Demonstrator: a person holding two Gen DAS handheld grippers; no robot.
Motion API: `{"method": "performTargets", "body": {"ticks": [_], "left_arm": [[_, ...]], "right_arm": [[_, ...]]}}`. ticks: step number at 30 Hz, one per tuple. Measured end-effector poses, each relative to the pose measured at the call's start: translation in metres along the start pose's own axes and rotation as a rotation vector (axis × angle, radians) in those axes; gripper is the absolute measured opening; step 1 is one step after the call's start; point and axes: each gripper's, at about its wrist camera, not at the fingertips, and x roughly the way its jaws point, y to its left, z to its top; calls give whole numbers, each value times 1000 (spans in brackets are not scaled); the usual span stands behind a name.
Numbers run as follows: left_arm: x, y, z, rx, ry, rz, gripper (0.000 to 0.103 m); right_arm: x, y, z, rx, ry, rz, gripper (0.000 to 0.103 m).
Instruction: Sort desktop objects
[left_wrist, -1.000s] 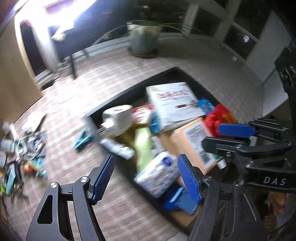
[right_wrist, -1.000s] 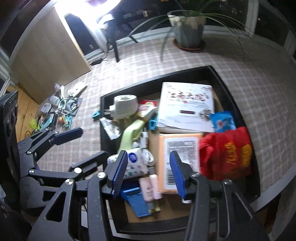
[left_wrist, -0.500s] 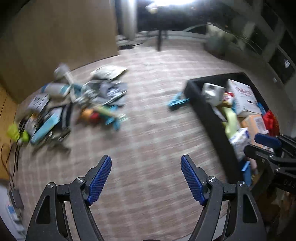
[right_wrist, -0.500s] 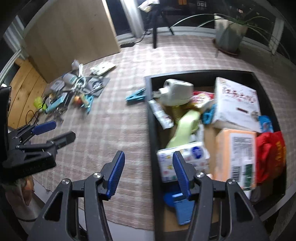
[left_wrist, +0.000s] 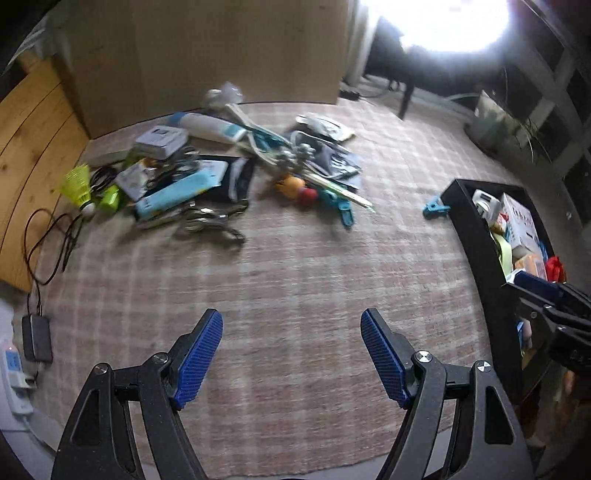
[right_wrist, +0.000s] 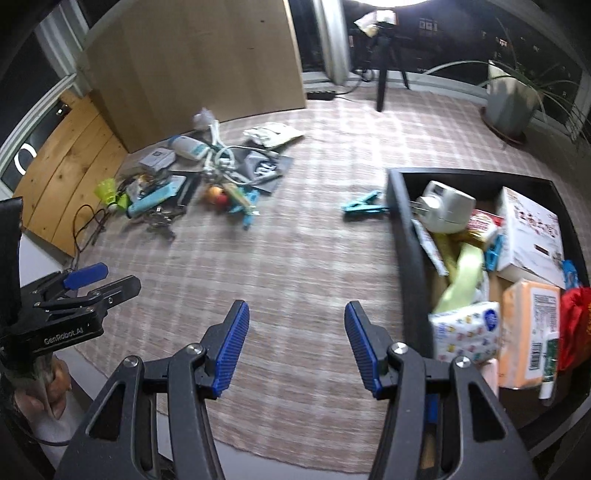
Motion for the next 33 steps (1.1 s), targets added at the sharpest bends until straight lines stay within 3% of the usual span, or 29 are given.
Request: {"method": "performTargets", "body": {"ticks": [13, 24, 33], "left_arm": [[2, 39, -7, -86, 19, -4, 77], [1, 38, 1, -39, -43, 2, 79], [13, 39, 6, -35, -16, 21, 81]], "right_arm": [[18, 37, -1, -29, 19, 0, 53], [28, 36, 4, -19, 38, -2, 53], [39, 30, 10, -15, 57, -3, 53]]}}
